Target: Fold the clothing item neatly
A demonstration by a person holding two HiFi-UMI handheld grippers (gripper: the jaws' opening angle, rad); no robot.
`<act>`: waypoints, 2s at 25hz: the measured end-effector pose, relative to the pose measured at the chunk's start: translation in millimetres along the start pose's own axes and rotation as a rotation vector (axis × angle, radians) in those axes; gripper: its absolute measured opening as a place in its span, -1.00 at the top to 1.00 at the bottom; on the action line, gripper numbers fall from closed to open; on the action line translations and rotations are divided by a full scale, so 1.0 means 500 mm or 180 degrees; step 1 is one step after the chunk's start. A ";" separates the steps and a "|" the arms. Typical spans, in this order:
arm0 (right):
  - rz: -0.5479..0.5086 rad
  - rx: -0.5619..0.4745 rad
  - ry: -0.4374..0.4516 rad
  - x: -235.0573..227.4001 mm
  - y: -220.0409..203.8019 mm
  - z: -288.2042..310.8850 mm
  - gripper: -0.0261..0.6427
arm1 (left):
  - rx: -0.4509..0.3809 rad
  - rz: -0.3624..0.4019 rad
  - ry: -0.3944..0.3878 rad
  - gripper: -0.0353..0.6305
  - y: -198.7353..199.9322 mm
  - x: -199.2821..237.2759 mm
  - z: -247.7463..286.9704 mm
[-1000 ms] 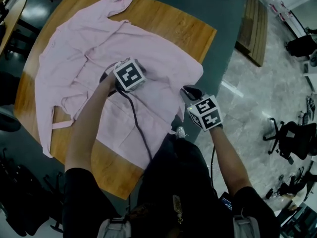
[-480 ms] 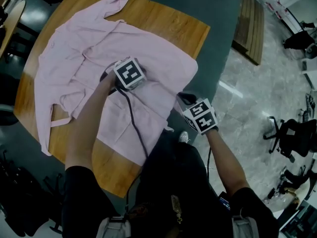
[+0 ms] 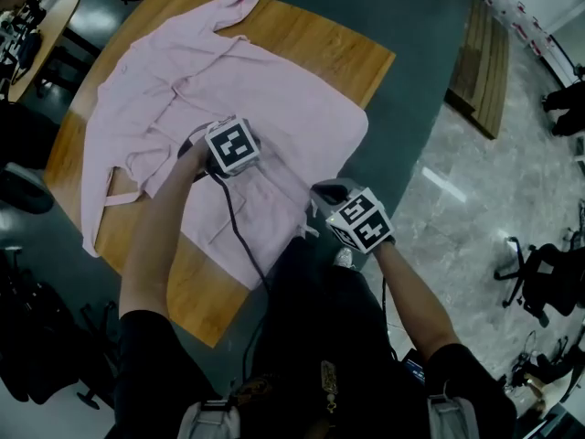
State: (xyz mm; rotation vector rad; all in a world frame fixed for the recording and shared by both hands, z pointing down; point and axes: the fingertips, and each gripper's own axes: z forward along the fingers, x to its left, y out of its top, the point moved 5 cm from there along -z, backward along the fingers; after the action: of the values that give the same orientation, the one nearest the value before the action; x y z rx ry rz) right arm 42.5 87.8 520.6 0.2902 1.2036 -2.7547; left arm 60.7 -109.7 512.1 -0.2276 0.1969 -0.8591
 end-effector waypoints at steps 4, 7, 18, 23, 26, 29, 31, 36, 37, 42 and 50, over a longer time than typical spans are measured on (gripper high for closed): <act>-0.0110 0.0156 0.0101 0.018 -0.028 0.037 0.87 | 0.0049 -0.0169 0.0082 0.88 -0.030 -0.026 -0.021; -0.0157 0.0301 0.0112 0.018 -0.054 0.041 0.84 | 0.0055 -0.0366 0.0190 0.88 -0.048 -0.047 -0.042; -0.0534 0.0462 0.0643 0.109 -0.110 0.030 0.56 | -0.0132 -0.1190 0.0239 0.88 -0.073 -0.221 -0.070; -0.0705 0.0582 0.0578 0.125 -0.143 0.071 0.52 | -0.0052 -0.1287 0.0445 0.88 -0.081 -0.289 -0.061; -0.0717 0.0508 0.0480 0.113 -0.127 0.065 0.88 | -0.0106 -0.1594 0.0485 0.88 -0.095 -0.306 -0.057; -0.0612 0.0402 0.0462 0.086 -0.108 0.035 0.89 | -0.0197 -0.1866 0.0652 0.88 -0.103 -0.304 -0.070; -0.0427 0.0349 0.0425 0.051 -0.107 0.015 0.89 | -0.0296 -0.2029 0.0737 0.88 -0.097 -0.309 -0.076; -0.0078 0.0593 0.0284 -0.029 -0.145 0.016 0.85 | -0.0435 -0.2341 0.0746 0.88 -0.103 -0.328 -0.080; -0.0073 0.0615 0.0235 -0.039 -0.145 0.016 0.84 | -0.0409 -0.2384 0.0787 0.87 -0.112 -0.324 -0.083; -0.0198 0.0368 0.0117 -0.060 -0.051 0.012 0.84 | -0.0444 -0.2717 0.1229 0.88 -0.168 -0.263 -0.137; -0.0558 -0.0059 0.0052 -0.106 0.198 0.032 0.84 | -0.1135 -0.3448 0.1400 0.87 -0.177 -0.172 -0.192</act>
State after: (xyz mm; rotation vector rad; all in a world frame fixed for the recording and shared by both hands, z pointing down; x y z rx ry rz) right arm 110.4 11.1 472.5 0.2153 1.3176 -2.8916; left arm -83.5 -111.0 451.2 -0.4940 0.6735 -1.9542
